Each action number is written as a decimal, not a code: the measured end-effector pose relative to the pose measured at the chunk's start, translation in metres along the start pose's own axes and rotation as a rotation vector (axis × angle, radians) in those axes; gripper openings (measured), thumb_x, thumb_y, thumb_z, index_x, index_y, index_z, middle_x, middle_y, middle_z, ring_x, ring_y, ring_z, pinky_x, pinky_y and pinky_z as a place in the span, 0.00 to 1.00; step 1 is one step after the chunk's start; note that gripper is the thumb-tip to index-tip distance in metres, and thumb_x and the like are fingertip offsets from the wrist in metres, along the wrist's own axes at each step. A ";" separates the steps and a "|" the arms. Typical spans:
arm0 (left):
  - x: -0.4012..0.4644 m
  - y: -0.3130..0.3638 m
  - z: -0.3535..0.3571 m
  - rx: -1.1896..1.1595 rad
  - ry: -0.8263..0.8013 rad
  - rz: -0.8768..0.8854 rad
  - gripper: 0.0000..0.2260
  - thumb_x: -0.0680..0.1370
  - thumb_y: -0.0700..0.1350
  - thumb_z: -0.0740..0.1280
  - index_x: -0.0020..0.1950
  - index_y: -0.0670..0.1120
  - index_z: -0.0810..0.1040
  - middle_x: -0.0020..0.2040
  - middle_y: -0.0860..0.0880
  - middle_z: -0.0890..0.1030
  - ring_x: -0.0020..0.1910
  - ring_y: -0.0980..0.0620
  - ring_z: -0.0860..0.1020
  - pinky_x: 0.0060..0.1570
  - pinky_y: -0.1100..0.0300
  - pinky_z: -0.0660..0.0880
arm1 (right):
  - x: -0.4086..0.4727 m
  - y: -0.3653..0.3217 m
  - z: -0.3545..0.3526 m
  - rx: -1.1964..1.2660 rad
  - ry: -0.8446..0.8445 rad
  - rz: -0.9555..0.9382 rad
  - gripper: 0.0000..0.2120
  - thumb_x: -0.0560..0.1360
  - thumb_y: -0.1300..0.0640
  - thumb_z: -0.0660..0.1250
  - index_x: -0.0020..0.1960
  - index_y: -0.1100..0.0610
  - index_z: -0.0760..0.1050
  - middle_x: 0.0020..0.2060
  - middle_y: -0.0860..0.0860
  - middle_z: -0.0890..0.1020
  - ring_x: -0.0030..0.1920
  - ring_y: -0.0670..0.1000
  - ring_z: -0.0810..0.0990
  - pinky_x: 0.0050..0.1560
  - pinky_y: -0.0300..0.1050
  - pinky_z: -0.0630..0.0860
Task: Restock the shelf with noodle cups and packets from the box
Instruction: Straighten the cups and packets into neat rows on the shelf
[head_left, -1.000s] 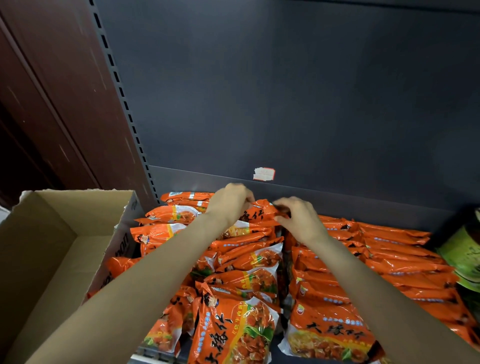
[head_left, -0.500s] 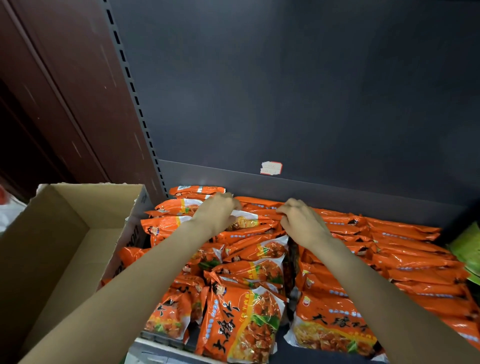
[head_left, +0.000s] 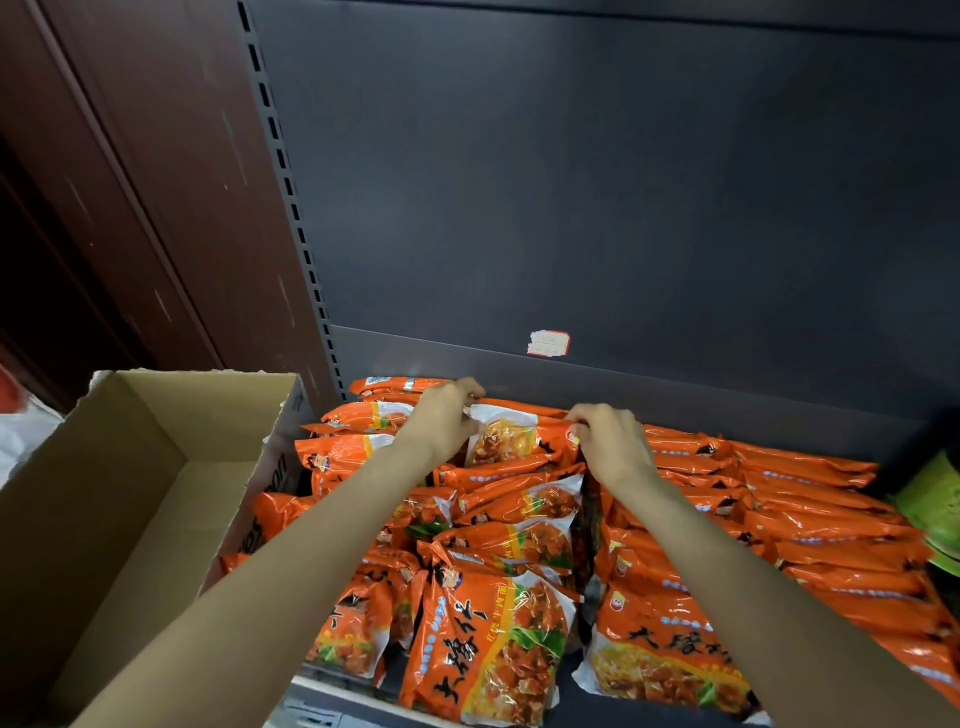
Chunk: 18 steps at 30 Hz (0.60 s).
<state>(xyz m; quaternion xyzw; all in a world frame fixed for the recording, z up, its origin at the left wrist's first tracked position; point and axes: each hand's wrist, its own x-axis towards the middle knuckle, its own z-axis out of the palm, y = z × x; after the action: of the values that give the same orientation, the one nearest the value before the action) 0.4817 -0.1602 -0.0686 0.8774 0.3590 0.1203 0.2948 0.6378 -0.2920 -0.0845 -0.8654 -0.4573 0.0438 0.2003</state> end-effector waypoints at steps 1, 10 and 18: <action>-0.001 -0.002 0.001 0.007 -0.010 -0.014 0.18 0.75 0.39 0.69 0.64 0.42 0.73 0.59 0.43 0.78 0.56 0.46 0.78 0.53 0.60 0.72 | 0.000 0.000 0.000 0.023 0.009 0.007 0.13 0.79 0.62 0.60 0.60 0.56 0.78 0.56 0.55 0.81 0.56 0.56 0.80 0.55 0.49 0.76; -0.004 -0.006 0.004 0.154 0.021 0.013 0.12 0.75 0.40 0.69 0.59 0.44 0.76 0.56 0.44 0.80 0.52 0.46 0.78 0.50 0.57 0.76 | -0.004 -0.006 -0.006 0.233 0.137 -0.083 0.07 0.76 0.62 0.65 0.51 0.58 0.80 0.49 0.52 0.82 0.50 0.47 0.79 0.48 0.31 0.68; -0.002 -0.006 0.010 0.226 0.031 0.031 0.10 0.78 0.35 0.61 0.51 0.46 0.80 0.49 0.46 0.82 0.45 0.47 0.81 0.47 0.55 0.79 | 0.002 -0.003 -0.006 0.304 -0.044 -0.012 0.18 0.73 0.60 0.70 0.62 0.59 0.75 0.55 0.54 0.80 0.56 0.51 0.79 0.53 0.35 0.71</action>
<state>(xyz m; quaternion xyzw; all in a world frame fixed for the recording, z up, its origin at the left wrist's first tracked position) 0.4812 -0.1619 -0.0802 0.9085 0.3610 0.0972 0.1867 0.6381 -0.2911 -0.0774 -0.8212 -0.4546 0.1305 0.3192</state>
